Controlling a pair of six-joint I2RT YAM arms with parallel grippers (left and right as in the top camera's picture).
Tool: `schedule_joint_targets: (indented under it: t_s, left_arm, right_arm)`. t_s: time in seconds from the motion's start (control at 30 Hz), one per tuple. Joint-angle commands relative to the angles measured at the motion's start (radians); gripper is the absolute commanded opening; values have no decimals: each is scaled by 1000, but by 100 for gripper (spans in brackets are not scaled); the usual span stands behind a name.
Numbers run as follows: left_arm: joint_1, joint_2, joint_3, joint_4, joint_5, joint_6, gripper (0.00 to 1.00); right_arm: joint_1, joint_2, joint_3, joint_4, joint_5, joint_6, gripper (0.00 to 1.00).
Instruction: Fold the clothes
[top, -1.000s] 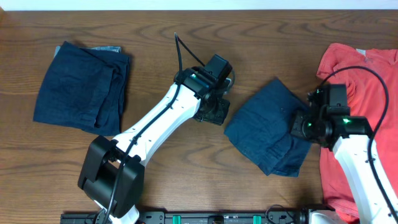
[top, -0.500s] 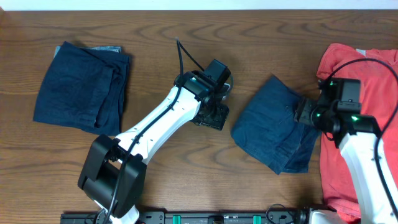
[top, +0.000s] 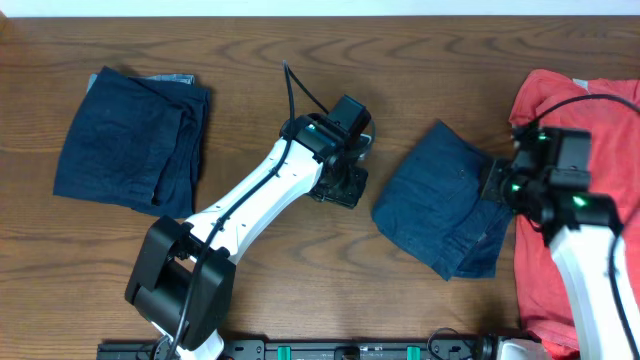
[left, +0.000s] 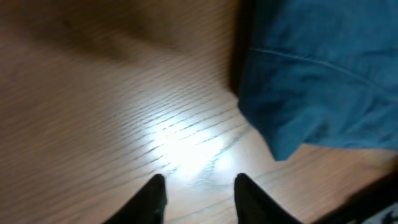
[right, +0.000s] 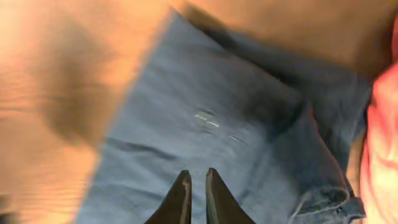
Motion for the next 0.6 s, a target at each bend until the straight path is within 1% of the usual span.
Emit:
schedule_joint_targets:
  t_s: [0.0,0.1,0.13,0.23,0.43,0.57]
  left_arm:
    - [-2,-11,-8,16,88,48,32]
    - [-5,-11,-8,44,102,52,31]
    - [-10,-11,-8,61,102,63,32]
    - [-33,-10,-8,97,102,71,31]
    - [-113,5,-11,182,102,71,30]
    - [-159,61,-16,253,97,97,25]
  right_arm:
    - [-17,141,-84,55,131,97,6]
    - [-52,299,-108,125,151,121,1]
    - [-69,368,-108,145,151,121,1]
    - [-87,449,-108,153,150,132,2]
    - [-84,484,-108,148,148,108,4]
    - [-84,484,-108,149,147,108,5]
